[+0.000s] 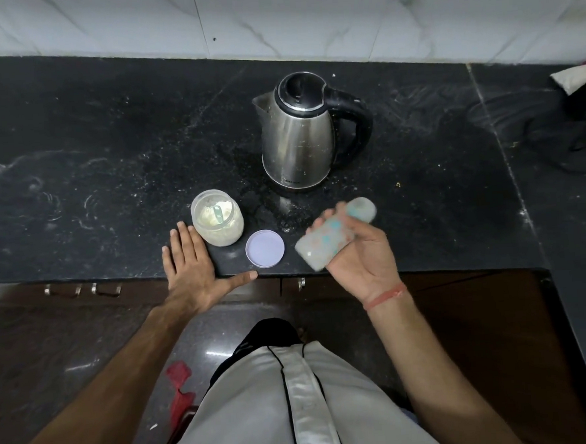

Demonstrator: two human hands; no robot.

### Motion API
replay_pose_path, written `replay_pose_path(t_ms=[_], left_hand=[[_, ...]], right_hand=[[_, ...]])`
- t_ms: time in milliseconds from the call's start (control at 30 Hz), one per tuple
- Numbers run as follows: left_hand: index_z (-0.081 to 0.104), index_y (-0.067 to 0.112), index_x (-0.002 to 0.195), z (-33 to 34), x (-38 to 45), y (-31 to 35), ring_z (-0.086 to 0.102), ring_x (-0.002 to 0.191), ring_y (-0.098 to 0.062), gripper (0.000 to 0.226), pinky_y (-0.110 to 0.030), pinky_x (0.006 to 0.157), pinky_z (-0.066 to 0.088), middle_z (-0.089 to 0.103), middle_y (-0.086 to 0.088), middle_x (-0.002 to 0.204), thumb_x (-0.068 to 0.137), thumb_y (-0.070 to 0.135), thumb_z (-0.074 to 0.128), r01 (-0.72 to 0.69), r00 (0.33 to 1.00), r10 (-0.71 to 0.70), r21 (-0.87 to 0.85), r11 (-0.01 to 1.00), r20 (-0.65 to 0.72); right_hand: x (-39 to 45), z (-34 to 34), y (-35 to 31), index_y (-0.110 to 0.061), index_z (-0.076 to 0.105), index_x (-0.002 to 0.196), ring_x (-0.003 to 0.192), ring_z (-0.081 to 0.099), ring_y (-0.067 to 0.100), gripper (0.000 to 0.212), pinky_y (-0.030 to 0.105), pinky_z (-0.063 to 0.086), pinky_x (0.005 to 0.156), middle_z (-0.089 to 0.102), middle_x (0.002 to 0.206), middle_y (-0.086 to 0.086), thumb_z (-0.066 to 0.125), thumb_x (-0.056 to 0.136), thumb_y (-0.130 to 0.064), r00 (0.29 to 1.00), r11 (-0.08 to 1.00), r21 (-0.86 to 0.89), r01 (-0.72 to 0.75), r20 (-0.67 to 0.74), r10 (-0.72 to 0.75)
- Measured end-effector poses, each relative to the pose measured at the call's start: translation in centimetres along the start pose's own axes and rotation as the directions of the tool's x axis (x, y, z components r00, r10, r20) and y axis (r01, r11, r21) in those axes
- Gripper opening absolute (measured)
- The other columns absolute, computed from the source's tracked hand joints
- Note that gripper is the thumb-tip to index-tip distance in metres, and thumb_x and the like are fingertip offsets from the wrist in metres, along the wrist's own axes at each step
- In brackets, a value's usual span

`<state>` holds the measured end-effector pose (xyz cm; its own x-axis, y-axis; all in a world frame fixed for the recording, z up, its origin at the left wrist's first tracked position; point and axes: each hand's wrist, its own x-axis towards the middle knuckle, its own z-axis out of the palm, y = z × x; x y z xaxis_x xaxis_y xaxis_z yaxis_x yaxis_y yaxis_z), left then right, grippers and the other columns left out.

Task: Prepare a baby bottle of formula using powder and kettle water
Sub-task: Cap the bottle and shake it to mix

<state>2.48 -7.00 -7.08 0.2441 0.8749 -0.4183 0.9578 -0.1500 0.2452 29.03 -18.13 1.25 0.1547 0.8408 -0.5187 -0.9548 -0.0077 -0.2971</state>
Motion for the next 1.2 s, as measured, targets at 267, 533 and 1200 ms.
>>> replay_pose_path(t_ms=[267, 533, 1200], left_hand=[[-0.021, 0.005, 0.171, 0.4, 0.1, -0.2, -0.028, 0.167, -0.027, 0.184, -0.052, 0.135, -0.015, -0.027, -0.013, 0.181, 0.042, 0.123, 0.034, -0.013, 1.000, 0.013, -0.014, 1.000, -0.022], [-0.021, 0.005, 0.171, 0.4, 0.0, -0.2, -0.026, 0.167, -0.027, 0.183, -0.053, 0.135, -0.014, -0.026, -0.013, 0.181, 0.042, 0.123, 0.033, -0.007, 0.999, 0.007, -0.007, 1.000, -0.037], [-0.021, 0.005, 0.171, 0.7, 0.1, -0.6, -0.027, 0.167, -0.028, 0.179, -0.054, 0.135, -0.014, -0.026, -0.013, 0.181, 0.049, 0.121, 0.038, -0.033, 0.998, 0.032, -0.024, 0.999, -0.056]], right_hand=[[-0.2, 0.0, 0.0, -0.018, 0.070, 0.100, 0.092, 0.068, 0.022, 0.017, 0.044, 0.054, 0.108, 0.066, 0.099, 0.005, 0.082, 0.089, -0.013, 0.999, 0.999, 0.024, -0.025, -0.037, 0.026], [-0.5, -1.2, -0.3, -0.014, 0.069, 0.114, 0.123, 0.072, 0.035, 0.009, 0.058, 0.052, 0.116, 0.071, 0.119, 0.016, 0.069, 0.105, -0.018, 0.995, 1.000, -0.008, -0.026, -0.094, 0.025], [-0.5, -0.4, -1.0, -0.009, 0.056, 0.137, 0.130, 0.070, 0.043, 0.033, 0.054, 0.061, 0.105, 0.073, 0.125, 0.021, 0.064, 0.108, -0.024, 0.990, 0.975, -0.213, 0.056, -0.112, -0.081]])
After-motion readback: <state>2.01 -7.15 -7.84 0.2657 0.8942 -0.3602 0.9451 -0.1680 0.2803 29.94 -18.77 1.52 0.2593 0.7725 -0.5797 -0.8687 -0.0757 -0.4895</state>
